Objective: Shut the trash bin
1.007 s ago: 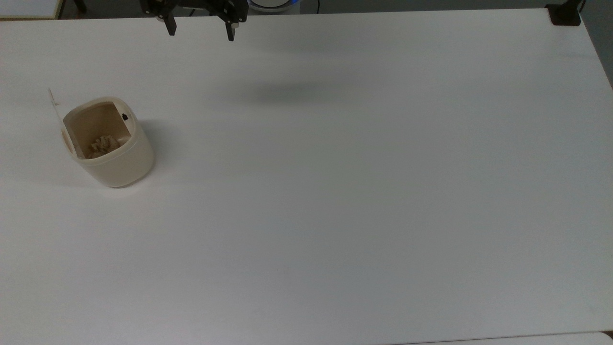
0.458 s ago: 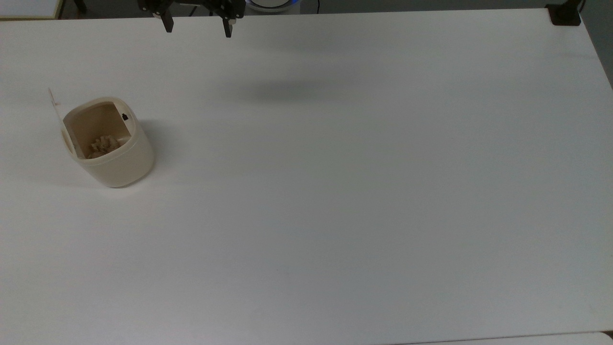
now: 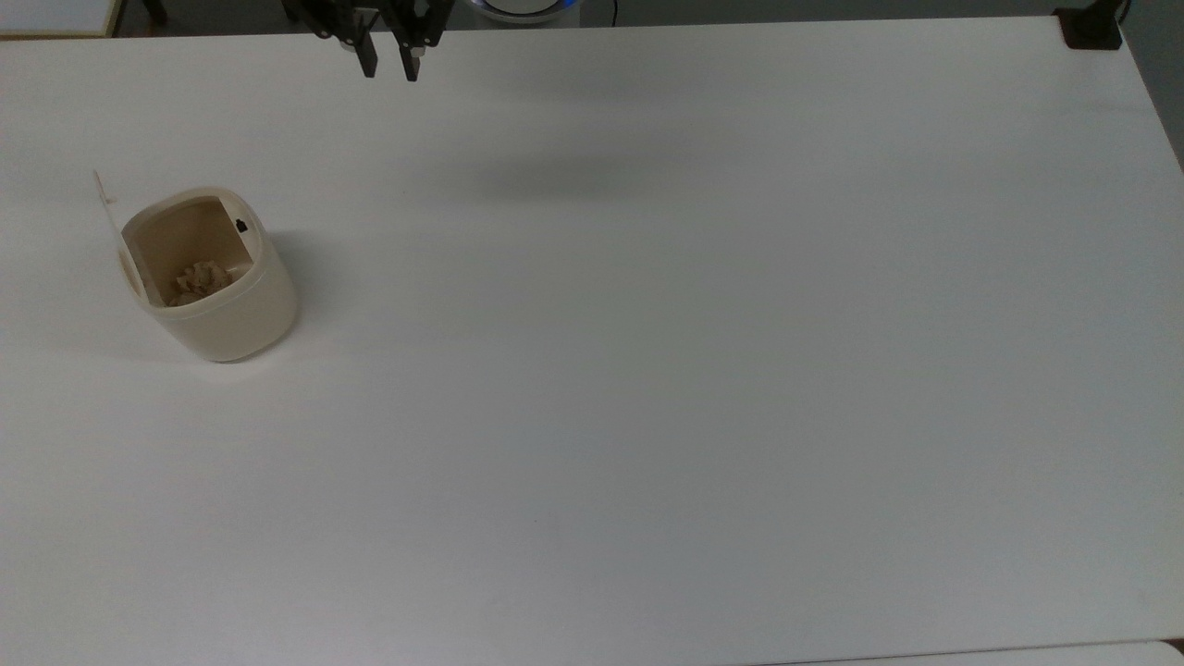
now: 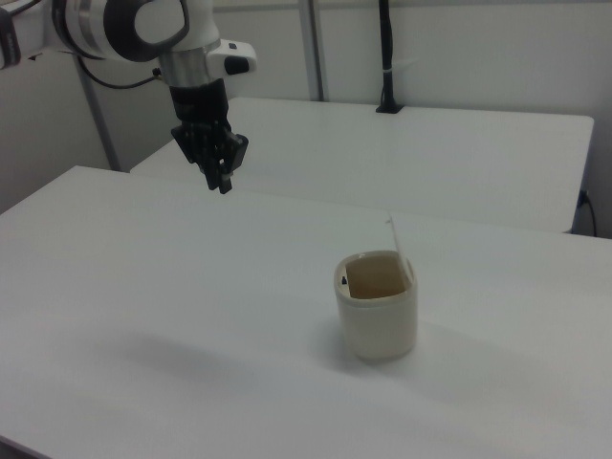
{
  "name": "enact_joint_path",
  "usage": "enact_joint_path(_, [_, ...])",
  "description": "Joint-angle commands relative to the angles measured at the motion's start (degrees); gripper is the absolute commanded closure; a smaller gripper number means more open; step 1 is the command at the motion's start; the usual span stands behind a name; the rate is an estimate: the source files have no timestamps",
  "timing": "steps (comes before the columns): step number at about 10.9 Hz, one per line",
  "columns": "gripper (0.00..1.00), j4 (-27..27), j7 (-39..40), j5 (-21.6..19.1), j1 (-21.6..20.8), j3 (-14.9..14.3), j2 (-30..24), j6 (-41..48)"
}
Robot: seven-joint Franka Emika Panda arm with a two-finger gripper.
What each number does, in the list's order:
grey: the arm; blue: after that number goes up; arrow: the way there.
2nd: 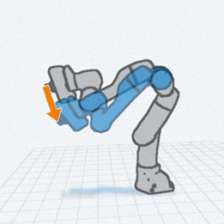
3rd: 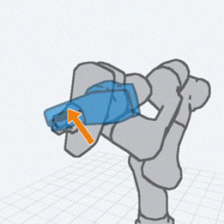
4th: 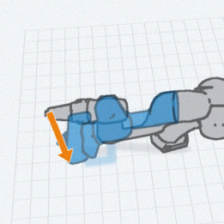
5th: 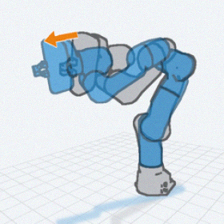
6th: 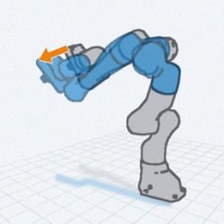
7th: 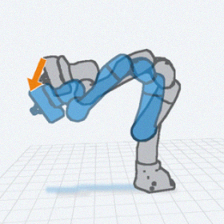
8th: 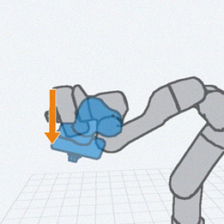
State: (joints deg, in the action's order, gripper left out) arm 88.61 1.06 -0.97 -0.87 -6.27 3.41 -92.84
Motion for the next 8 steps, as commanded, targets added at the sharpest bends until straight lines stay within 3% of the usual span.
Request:
enact_joint_path(1, [0.83,-0.37,-8.5,-1.14,1.22,-2.5,1.5,-3.45])
enact_joint_path(3, [0.91,-1.5,-15.7,-0.79,3.76,-5.75,5.35,-11.19])
enact_joint_path(5, [1.0,-3.88,-17.31,-0.79,5.96,-7.61,8.0,-13.23])
enact_joint_path(8, [1.0,-3.62,-22.23,0.61,7.55,-10.95,9.15,-27.1])
